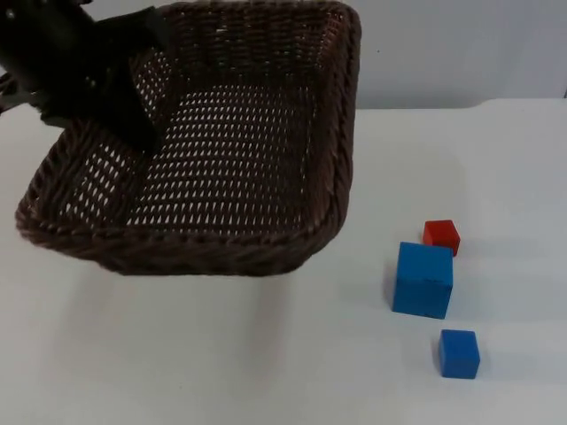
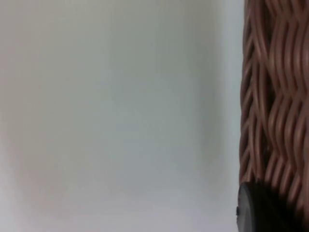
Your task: Pick up the basket with the left hand and place the largest block into the basket with the right hand.
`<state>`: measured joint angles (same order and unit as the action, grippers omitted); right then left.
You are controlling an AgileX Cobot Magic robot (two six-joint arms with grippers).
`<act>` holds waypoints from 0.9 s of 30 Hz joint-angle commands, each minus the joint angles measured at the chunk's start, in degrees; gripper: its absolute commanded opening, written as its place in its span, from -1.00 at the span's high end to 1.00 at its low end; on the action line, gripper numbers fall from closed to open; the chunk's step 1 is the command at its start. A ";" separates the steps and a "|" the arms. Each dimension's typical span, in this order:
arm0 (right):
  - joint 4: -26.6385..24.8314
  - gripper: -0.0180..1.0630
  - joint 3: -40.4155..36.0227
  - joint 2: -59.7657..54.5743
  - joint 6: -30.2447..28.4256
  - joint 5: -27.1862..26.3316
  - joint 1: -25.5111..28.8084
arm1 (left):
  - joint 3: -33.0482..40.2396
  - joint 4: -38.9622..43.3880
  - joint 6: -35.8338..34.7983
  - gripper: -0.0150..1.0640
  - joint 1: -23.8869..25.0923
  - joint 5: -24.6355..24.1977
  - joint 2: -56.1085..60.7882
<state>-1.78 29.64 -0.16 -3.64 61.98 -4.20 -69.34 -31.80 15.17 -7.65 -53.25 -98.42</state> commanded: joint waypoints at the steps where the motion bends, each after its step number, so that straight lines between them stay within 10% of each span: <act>1: 0.08 -0.98 -0.05 0.16 0.01 -0.11 0.48 | 1.33 -1.99 -0.46 0.98 0.39 0.64 2.17; 27: 0.08 -0.98 -0.05 0.16 0.01 -0.11 0.48 | 19.18 -3.72 2.00 0.98 6.70 5.10 8.88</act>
<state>-1.78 29.64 -0.16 -3.53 61.98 -4.20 -50.15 -33.32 16.88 -1.04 -48.51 -90.65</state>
